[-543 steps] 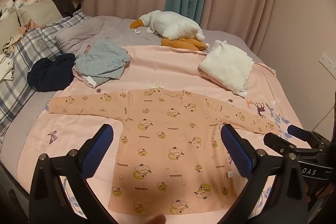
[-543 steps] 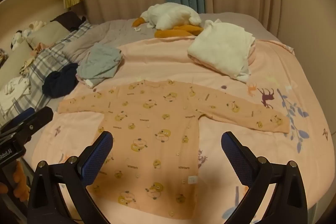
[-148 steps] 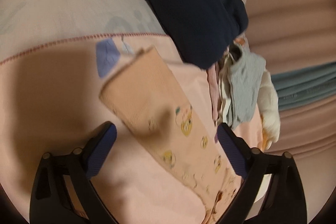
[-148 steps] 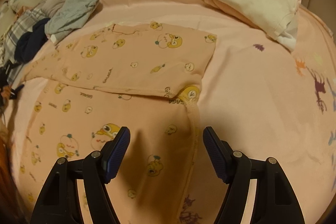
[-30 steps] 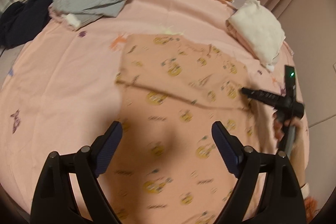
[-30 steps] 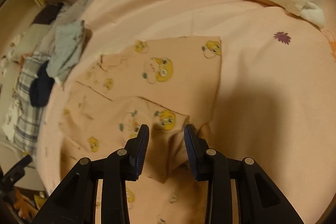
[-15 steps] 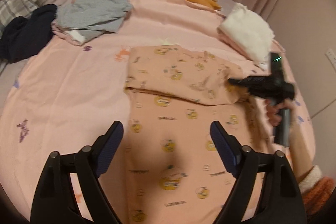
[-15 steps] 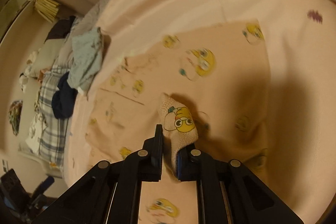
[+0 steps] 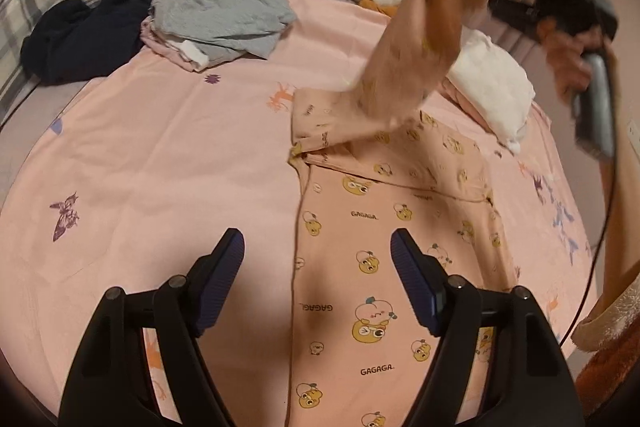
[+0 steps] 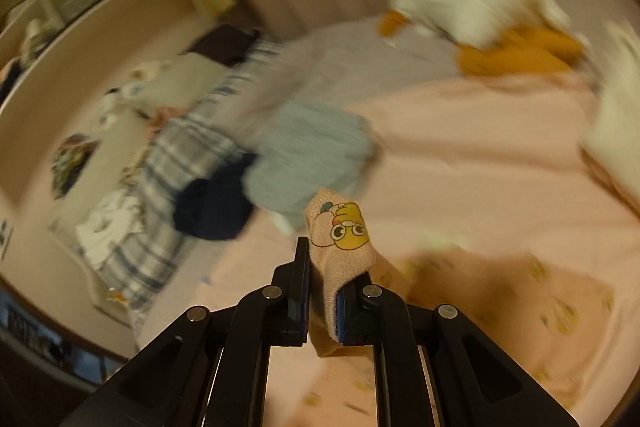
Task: Fold small clothes
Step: 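Lift the hem with the right tool and fold it toward the collar, then open the right tool and release the folded hem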
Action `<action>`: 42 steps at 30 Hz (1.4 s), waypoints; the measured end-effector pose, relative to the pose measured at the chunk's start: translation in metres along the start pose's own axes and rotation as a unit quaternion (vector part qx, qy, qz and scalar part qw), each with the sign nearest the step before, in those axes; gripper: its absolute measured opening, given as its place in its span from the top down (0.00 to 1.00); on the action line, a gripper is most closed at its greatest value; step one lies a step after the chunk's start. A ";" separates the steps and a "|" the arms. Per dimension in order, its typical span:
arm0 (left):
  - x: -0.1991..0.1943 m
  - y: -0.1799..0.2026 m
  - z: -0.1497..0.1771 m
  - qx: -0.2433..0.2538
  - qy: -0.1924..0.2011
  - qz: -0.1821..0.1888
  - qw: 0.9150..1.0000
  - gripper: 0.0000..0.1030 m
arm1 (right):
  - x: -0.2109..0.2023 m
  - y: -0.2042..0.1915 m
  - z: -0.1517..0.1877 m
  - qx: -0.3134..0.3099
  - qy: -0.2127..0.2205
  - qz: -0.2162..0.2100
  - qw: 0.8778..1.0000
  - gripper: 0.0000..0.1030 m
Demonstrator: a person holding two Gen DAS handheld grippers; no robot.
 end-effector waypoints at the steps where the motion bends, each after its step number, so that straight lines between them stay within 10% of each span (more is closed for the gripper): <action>1: 0.000 -0.002 0.000 -0.004 -0.001 0.003 1.000 0.26 | -0.005 -0.009 -0.004 -0.007 0.009 -0.009 1.000 0.89; 7: 0.002 0.001 0.001 0.004 0.002 0.002 1.000 0.26 | -0.027 -0.028 -0.014 -0.044 0.038 0.002 0.998 0.89; 15: 0.031 0.019 0.008 0.023 -0.049 -0.002 0.999 0.26 | -0.019 0.123 0.041 0.056 -0.044 0.134 0.988 0.89; 21: 0.054 0.041 0.013 0.033 -0.083 0.016 0.996 0.26 | -0.033 0.214 0.092 0.148 -0.082 0.158 0.973 0.89; 37: 0.055 0.065 0.020 0.056 -0.101 0.033 0.993 0.25 | -0.031 0.246 0.144 0.164 -0.159 0.223 0.948 0.82; 42: 0.052 0.064 0.025 0.064 -0.097 0.022 0.993 0.25 | -0.032 0.245 0.153 0.165 -0.139 0.206 0.954 0.50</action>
Point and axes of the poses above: each gripper's, at about its wrist camera, not at the fingertips, and x roughly the way its jaws point, y to its right, z to its underside, the point moved 5 cm from there along x, roughly the way its jaws point, and after that the axes turned 10 degrees about -y, right-handed, at the moved point
